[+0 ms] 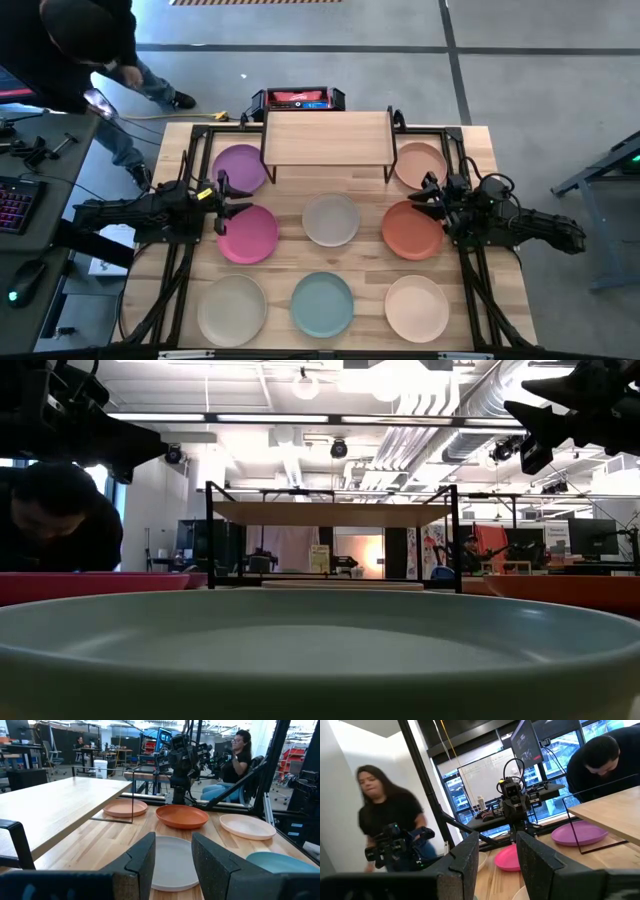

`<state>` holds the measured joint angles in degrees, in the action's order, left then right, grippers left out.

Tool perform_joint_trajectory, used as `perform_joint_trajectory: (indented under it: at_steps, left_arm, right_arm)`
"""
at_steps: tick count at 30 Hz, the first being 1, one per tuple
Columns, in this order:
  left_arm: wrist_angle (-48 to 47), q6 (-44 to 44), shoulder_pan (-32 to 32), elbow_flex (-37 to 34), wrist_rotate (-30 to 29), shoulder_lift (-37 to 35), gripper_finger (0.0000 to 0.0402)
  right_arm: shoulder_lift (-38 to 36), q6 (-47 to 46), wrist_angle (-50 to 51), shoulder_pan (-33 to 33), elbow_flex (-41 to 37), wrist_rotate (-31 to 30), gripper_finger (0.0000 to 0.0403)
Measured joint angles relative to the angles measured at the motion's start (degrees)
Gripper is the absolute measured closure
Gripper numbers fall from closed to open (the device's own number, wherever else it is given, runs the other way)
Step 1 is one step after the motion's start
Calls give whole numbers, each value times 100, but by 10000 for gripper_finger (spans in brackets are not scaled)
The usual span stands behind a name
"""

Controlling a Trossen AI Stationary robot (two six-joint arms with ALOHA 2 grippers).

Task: Place and stack plates onto a shelf

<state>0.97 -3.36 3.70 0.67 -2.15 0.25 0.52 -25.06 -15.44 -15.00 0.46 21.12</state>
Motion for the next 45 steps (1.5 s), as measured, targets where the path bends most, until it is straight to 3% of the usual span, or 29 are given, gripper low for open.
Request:
perform_joint_trajectory:
  at_steps: [32,40,45]
  left_arm:
    - [54,-5,0,1,-2,-2,284]
    - [98,-736,2,0,-200,-1,284]
    - [654,-1775,2,0,-649,0,284]
  right_arm:
    - [1,1,0,1,0,0,284]
    - [1,0,0,1,0,0,284]
    - [1,2,2,0,-1,-2,284]
